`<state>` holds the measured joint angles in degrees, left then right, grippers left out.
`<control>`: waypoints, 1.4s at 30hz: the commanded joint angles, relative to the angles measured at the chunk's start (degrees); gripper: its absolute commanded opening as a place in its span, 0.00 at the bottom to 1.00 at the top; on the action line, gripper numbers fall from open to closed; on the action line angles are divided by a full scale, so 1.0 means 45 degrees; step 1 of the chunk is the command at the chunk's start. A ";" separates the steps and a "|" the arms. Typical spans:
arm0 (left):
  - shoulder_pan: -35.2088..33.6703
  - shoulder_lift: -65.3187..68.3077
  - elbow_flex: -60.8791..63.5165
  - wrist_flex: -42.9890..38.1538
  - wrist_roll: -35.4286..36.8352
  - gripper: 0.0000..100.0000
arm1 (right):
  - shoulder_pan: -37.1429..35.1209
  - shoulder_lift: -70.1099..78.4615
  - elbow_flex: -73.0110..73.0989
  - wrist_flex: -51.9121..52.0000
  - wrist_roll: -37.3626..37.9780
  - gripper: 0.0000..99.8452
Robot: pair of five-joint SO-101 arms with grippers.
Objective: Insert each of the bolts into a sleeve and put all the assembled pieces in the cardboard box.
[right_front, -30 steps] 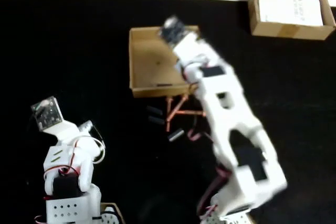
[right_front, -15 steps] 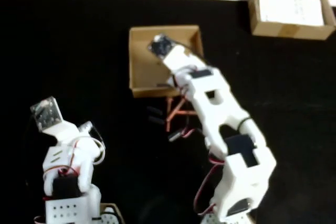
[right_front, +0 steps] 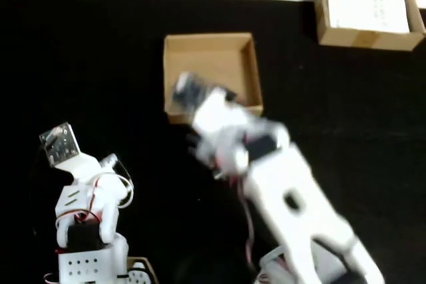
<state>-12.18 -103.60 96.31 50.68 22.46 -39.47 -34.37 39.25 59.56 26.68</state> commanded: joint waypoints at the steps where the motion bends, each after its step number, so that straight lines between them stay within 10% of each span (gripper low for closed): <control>1: -0.0147 -0.0049 0.0186 0.0020 0.0078 0.01 | -0.0557 -0.1690 0.1377 0.0772 -0.0098 0.05; 15: -0.0908 -0.0049 0.0186 0.0000 0.0059 0.01 | 0.0635 -0.1846 0.5089 -0.2335 0.7306 0.09; 20: -0.0908 -0.0049 0.0186 0.0000 0.0059 0.01 | 0.0635 -0.1534 0.5343 -0.3389 0.7443 0.21; 42: -0.0908 -0.0068 0.0186 0.0000 0.0059 0.01 | 0.1045 0.5031 0.5206 -0.7004 0.5763 0.16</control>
<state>-15.34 -103.60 96.31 50.68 22.46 -35.87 -15.65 63.25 29.58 55.25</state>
